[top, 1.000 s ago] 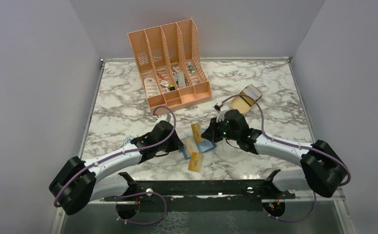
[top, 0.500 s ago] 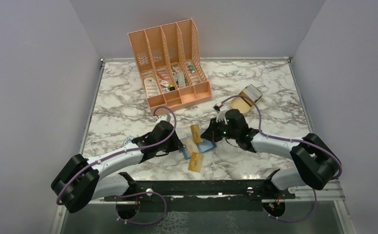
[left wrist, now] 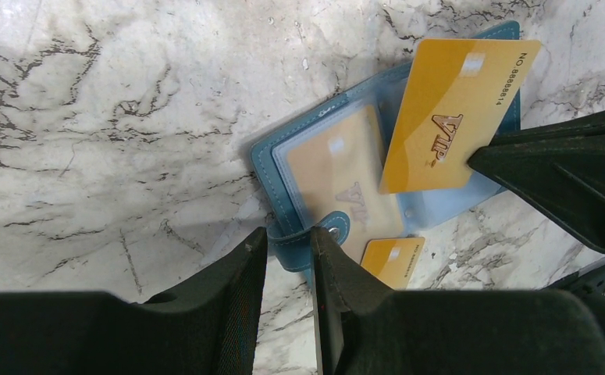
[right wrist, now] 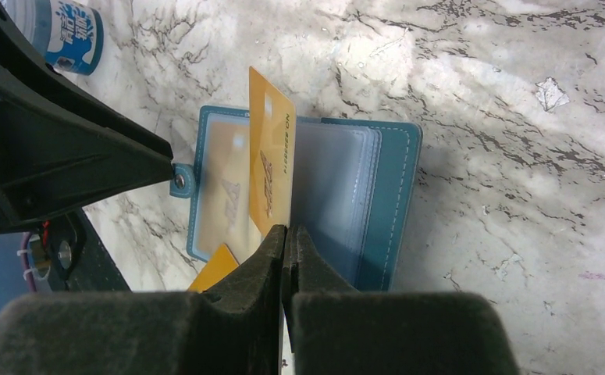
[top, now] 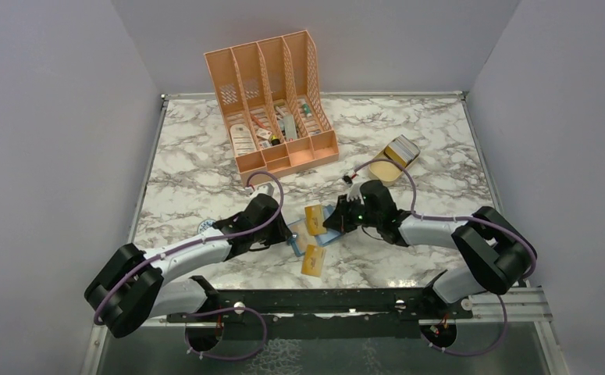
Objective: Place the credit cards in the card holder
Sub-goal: Insert the credit card into the card holder.
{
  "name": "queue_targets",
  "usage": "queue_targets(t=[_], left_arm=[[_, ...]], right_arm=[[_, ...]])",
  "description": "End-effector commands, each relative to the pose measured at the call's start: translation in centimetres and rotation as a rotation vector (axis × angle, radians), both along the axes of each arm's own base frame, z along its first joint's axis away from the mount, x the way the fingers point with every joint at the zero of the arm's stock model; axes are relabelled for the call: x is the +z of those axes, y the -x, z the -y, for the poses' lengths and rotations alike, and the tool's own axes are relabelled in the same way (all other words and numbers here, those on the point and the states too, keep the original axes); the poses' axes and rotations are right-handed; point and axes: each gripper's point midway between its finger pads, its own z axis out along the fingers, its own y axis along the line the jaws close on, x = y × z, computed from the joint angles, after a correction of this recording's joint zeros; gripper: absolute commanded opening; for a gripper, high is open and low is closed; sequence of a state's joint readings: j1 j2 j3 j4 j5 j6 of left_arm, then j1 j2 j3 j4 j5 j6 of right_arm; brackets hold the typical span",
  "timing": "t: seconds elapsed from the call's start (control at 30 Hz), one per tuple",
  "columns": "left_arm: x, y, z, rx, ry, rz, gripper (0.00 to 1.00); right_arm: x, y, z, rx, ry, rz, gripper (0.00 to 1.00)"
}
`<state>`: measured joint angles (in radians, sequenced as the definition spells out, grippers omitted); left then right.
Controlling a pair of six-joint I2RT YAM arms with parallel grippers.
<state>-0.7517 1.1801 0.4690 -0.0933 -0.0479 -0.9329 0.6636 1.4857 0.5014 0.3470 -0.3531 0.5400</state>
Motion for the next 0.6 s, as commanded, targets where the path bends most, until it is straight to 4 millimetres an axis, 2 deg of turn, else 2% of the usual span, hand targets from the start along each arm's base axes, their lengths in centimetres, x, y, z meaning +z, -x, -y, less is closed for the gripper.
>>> queue_targets(t=[0.0,0.33,0.57], left_arm=[[-0.2,-0.1,0.1,-0.015,0.002,-0.001,0.29],[-0.3,-0.3,0.3,-0.024,-0.006,-0.003,0.29],[-0.2,-0.4,0.6,-0.031,-0.002,-0.005,0.29]], right_arm=[[-0.3,0.4,0.1,0.025,-0.008,0.015,0.01],[-1.6,1.1,1.2,0.032,0.061,-0.039,0.01],[-1.9,1.2,1.1,0.047,0.109,-0.097,0.01]])
